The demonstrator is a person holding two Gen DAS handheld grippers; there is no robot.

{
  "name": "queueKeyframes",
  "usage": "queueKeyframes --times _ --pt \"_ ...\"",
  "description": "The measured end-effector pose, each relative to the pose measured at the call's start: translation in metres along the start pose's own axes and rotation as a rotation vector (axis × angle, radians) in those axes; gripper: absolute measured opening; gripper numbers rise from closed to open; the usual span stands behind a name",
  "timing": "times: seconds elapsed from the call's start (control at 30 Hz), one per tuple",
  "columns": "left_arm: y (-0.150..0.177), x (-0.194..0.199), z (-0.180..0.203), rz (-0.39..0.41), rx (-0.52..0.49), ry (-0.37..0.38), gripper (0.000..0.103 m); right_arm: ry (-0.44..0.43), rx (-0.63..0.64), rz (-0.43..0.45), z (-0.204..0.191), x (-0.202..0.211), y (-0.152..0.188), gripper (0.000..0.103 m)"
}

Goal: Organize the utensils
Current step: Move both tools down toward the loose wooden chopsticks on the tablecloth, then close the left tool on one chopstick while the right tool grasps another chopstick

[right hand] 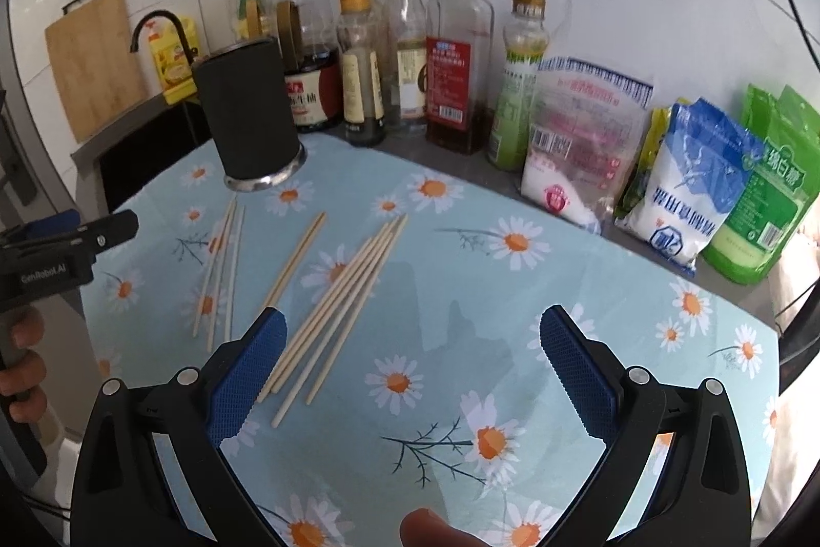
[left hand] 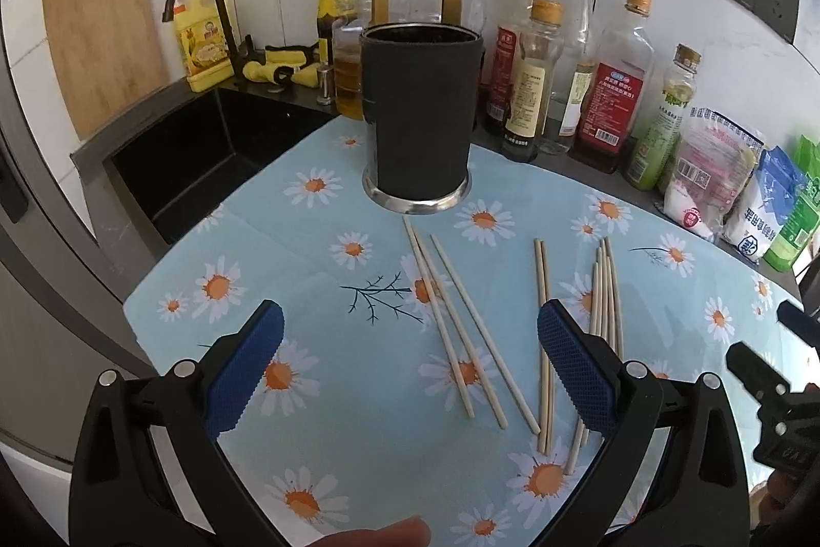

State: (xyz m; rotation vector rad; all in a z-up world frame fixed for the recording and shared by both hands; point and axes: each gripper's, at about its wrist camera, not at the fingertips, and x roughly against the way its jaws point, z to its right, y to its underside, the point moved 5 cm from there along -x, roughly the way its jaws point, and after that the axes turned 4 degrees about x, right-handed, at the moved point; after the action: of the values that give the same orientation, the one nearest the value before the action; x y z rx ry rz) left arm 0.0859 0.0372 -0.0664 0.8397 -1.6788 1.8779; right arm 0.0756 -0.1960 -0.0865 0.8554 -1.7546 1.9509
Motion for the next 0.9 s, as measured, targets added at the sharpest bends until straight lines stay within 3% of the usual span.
queueKeyframes --times 0.27,0.73,0.9 --pt "-0.003 -0.020 -0.005 -0.024 -0.002 -0.008 0.097 0.020 0.025 -0.050 -0.007 -0.023 0.000 0.095" --pt "0.010 -0.096 -0.025 -0.225 0.004 0.011 0.097 0.091 -0.003 -0.191 -0.010 -0.087 0.002 0.095" --pt "0.008 -0.115 -0.034 -0.261 0.020 0.005 0.097 0.116 -0.019 -0.227 -0.011 -0.105 0.003 0.095"
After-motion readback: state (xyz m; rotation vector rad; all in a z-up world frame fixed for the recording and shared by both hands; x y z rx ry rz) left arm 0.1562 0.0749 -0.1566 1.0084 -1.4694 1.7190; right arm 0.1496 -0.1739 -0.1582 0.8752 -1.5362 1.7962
